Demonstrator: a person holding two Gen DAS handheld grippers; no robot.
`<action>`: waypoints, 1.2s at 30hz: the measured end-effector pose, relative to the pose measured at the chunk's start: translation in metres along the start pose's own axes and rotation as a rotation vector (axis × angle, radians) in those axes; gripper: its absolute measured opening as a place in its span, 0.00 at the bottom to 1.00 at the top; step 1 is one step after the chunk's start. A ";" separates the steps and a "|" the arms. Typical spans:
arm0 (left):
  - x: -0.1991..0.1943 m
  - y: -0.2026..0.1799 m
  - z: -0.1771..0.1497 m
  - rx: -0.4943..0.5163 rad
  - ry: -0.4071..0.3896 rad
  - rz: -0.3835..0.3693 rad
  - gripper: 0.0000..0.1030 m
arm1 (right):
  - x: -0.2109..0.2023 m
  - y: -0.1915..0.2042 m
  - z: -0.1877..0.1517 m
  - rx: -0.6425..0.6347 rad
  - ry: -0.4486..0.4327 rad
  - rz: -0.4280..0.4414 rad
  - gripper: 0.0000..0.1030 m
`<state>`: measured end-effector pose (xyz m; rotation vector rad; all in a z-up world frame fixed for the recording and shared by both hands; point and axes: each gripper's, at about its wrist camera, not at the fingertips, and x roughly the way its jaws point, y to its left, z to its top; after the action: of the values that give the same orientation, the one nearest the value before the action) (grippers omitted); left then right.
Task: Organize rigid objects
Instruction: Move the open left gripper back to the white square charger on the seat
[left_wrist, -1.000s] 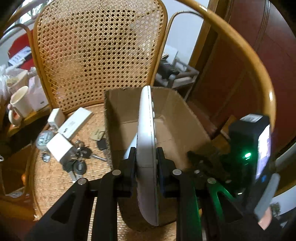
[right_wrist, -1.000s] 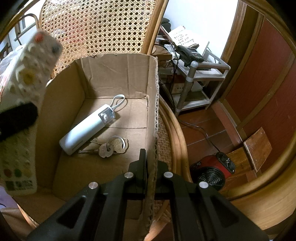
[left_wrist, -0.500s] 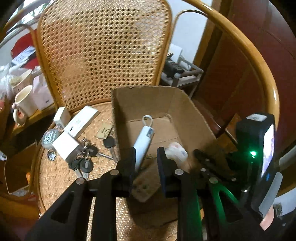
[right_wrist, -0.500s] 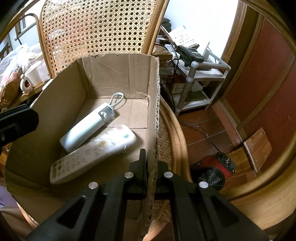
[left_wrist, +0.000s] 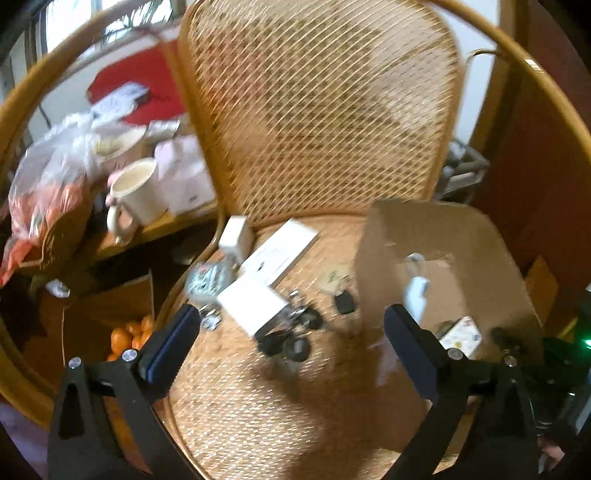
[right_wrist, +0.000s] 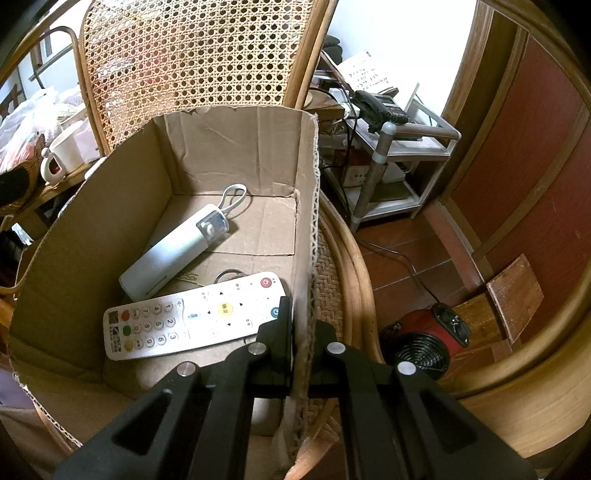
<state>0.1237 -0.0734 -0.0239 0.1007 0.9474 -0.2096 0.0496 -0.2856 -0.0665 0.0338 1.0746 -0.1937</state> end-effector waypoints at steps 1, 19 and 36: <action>0.007 0.007 0.002 -0.008 0.024 -0.001 0.96 | 0.000 -0.001 0.000 0.001 0.000 0.000 0.05; 0.083 0.068 0.007 -0.033 0.181 0.122 0.96 | 0.000 -0.001 0.000 -0.003 0.001 -0.001 0.05; 0.108 0.051 0.020 -0.100 0.170 0.018 0.96 | 0.000 -0.001 0.000 -0.004 0.001 -0.001 0.05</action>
<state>0.2117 -0.0416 -0.1005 0.0356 1.1240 -0.1380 0.0490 -0.2862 -0.0664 0.0300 1.0761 -0.1926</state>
